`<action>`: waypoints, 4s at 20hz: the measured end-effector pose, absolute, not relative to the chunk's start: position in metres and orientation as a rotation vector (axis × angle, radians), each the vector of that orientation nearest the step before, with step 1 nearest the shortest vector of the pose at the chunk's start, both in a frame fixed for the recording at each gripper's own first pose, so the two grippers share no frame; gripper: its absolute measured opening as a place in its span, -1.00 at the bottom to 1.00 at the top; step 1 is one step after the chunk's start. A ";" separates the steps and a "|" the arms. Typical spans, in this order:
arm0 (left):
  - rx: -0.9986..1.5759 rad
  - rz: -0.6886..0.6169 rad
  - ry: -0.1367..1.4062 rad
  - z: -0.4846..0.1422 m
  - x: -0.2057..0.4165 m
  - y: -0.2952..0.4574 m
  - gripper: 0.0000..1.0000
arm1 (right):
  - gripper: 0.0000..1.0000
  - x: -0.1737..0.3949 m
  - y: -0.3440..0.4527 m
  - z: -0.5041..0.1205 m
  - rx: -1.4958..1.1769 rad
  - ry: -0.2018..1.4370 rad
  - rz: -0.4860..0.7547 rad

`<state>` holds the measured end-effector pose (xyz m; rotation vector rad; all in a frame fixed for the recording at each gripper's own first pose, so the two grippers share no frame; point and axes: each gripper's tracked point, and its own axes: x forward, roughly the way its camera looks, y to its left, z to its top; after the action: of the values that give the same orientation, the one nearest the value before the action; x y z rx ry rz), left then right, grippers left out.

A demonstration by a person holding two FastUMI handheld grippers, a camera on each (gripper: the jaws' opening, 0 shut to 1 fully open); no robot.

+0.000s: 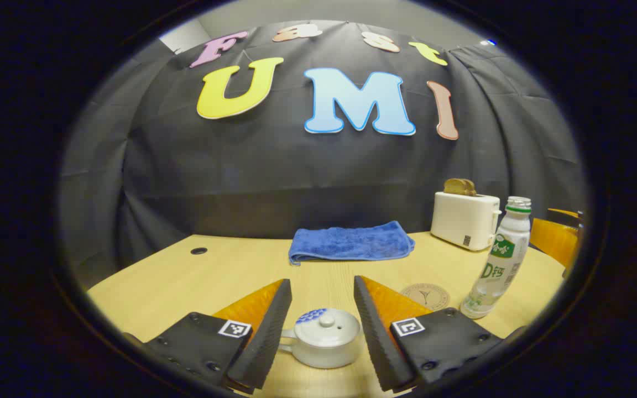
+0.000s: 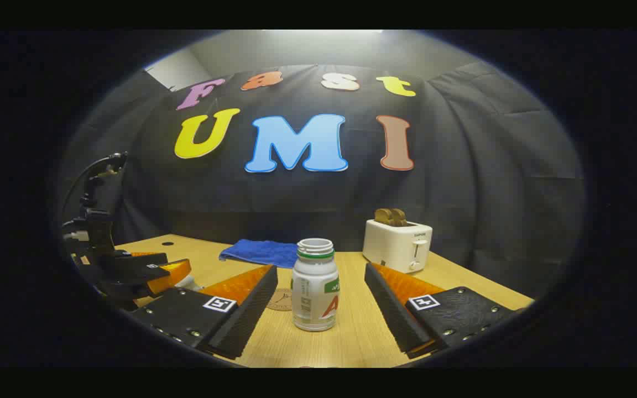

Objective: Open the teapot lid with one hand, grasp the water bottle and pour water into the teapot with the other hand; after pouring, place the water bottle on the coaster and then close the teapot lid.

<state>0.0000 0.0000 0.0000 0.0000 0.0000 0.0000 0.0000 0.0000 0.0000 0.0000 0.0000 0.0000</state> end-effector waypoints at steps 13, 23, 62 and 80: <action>0.050 0.021 0.048 -0.016 0.011 -0.005 -0.39 | 0.94 0.001 -0.013 -0.018 0.037 0.041 -0.016; 0.069 -0.001 0.009 0.005 0.006 -0.006 -0.77 | 0.94 -0.002 -0.006 -0.035 0.044 0.084 0.024; -0.119 0.098 -0.022 0.019 -0.092 0.114 -0.77 | 0.51 0.054 0.042 -0.042 -0.537 0.158 0.055; -0.162 0.155 0.001 -0.012 -0.108 0.162 -0.77 | 0.51 0.068 0.100 -0.046 -1.340 0.088 0.038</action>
<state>-0.1076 0.1617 -0.0122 -0.1617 0.0005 0.1549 0.0682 0.0996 -0.0463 -1.3400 0.0879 0.0384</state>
